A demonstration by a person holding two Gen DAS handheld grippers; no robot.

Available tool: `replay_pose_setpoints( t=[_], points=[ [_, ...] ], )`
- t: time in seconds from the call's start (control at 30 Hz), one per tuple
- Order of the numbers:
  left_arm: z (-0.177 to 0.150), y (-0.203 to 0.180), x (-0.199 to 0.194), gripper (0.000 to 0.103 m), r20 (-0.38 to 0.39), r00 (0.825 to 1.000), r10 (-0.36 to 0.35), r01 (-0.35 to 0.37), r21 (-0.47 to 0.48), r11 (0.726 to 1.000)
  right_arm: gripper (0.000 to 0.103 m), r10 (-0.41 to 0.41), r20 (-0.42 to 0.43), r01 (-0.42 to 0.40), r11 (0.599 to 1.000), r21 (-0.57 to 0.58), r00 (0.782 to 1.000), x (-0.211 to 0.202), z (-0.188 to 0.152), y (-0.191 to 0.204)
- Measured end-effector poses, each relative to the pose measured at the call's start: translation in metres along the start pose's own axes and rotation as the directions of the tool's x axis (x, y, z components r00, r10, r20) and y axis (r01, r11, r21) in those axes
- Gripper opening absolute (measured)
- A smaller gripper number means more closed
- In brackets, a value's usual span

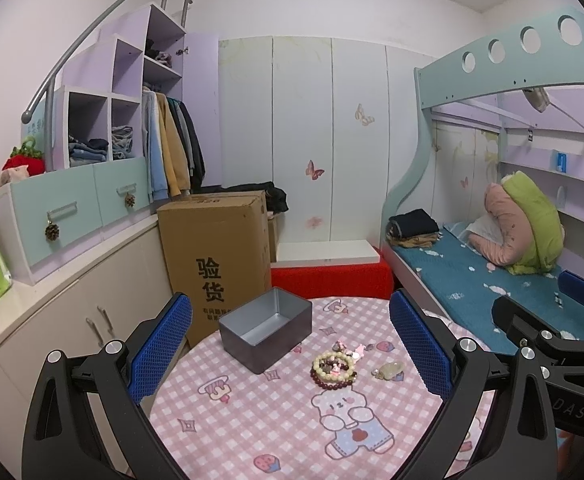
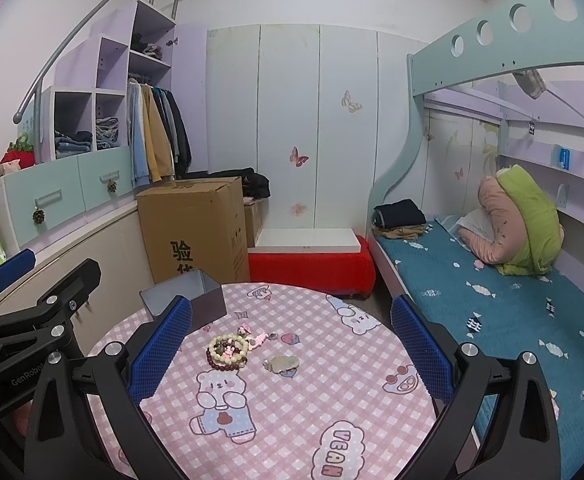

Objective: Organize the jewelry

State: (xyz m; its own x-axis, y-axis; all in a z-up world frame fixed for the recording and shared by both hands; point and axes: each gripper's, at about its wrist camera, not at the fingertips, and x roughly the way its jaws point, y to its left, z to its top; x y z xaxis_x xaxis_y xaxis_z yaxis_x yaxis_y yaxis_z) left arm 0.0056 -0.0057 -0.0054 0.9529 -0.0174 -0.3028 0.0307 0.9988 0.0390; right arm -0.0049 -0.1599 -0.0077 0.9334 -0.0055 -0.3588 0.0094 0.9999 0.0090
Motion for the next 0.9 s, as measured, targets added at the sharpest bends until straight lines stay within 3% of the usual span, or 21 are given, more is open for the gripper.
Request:
replay_pose_setpoints(
  t=[0.17, 0.33, 0.43, 0.53, 0.63, 0.8, 0.9],
  points=[
    [-0.014, 0.000, 0.019, 0.096, -0.053, 0.998, 0.021, -0.020, 0.010, 1.000, 0.097, 0.000, -0.053, 0.000, 1.000, 0.001, 0.999, 0.015, -0.011, -0.001],
    [-0.045, 0.006, 0.051, 0.096, -0.167, 0.986, -0.015, 0.014, -0.002, 1.000, 0.097, -0.009, -0.156, 0.008, 1.000, -0.009, 0.988, 0.043, -0.037, -0.001],
    [-0.067, 0.009, 0.074, 0.096, -0.269, 0.960, -0.073, 0.067, -0.032, 0.997, 0.097, -0.018, -0.230, 0.014, 1.000, -0.018, 0.973, 0.062, -0.054, -0.004],
    [-0.090, 0.014, 0.102, 0.096, -0.384, 0.915, -0.126, 0.096, -0.096, 0.991, 0.097, -0.029, -0.300, 0.021, 0.999, -0.032, 0.953, 0.082, -0.072, -0.008],
    [-0.109, 0.018, 0.130, 0.096, -0.473, 0.869, -0.146, 0.079, -0.158, 0.984, 0.097, -0.039, -0.366, 0.031, 0.999, -0.026, 0.930, 0.103, -0.089, -0.017],
    [-0.114, 0.012, 0.160, 0.096, -0.525, 0.839, -0.140, 0.047, -0.187, 0.981, 0.097, -0.049, -0.425, 0.046, 0.999, -0.017, 0.904, 0.130, -0.101, -0.029],
    [-0.111, 0.007, 0.178, 0.096, -0.540, 0.832, -0.124, 0.028, -0.182, 0.983, 0.097, -0.046, -0.441, 0.046, 0.999, -0.011, 0.896, 0.143, -0.103, -0.034]
  ],
)
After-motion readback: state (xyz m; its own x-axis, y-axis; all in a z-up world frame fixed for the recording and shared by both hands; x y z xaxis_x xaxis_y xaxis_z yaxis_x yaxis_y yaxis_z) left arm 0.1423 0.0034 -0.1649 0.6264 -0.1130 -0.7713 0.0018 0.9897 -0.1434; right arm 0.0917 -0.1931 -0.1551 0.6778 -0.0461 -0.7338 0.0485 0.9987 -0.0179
